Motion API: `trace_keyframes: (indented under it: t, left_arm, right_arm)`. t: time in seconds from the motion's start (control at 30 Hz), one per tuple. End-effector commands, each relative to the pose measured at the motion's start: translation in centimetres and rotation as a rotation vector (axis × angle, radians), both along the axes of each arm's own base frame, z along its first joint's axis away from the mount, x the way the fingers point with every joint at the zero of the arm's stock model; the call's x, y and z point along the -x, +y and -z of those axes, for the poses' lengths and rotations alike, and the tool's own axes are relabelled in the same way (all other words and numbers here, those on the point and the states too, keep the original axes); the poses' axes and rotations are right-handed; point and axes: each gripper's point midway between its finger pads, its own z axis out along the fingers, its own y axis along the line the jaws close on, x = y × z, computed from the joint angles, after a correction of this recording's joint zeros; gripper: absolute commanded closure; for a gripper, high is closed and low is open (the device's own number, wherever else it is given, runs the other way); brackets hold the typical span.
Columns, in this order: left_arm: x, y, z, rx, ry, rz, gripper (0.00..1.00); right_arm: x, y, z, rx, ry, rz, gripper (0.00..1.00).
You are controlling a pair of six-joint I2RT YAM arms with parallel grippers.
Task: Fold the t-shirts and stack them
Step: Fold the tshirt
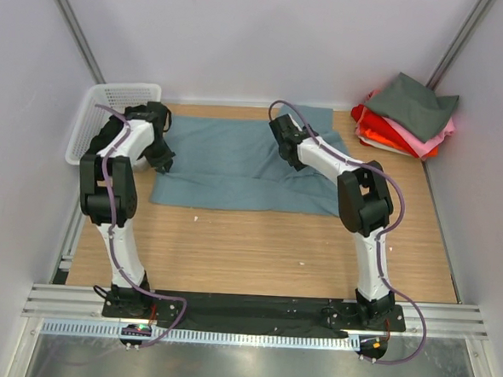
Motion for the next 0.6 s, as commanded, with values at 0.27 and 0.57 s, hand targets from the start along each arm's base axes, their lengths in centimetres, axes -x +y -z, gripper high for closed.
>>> trace_keyframes:
  t: [0.27, 0.57]
  left_arm:
    - [-1.1, 1.0, -8.7, -0.087, -0.186, -0.006, 0.29]
    - [4.8, -1.4, -7.0, 0.009, -0.221, 0.027, 0.28]
  right_arm:
    - [-0.5, -1.8, -10.3, -0.159, -0.370, 0.277, 0.19]
    - [9.9, -1.8, -4.8, -0.753, -0.185, 0.461, 0.14]
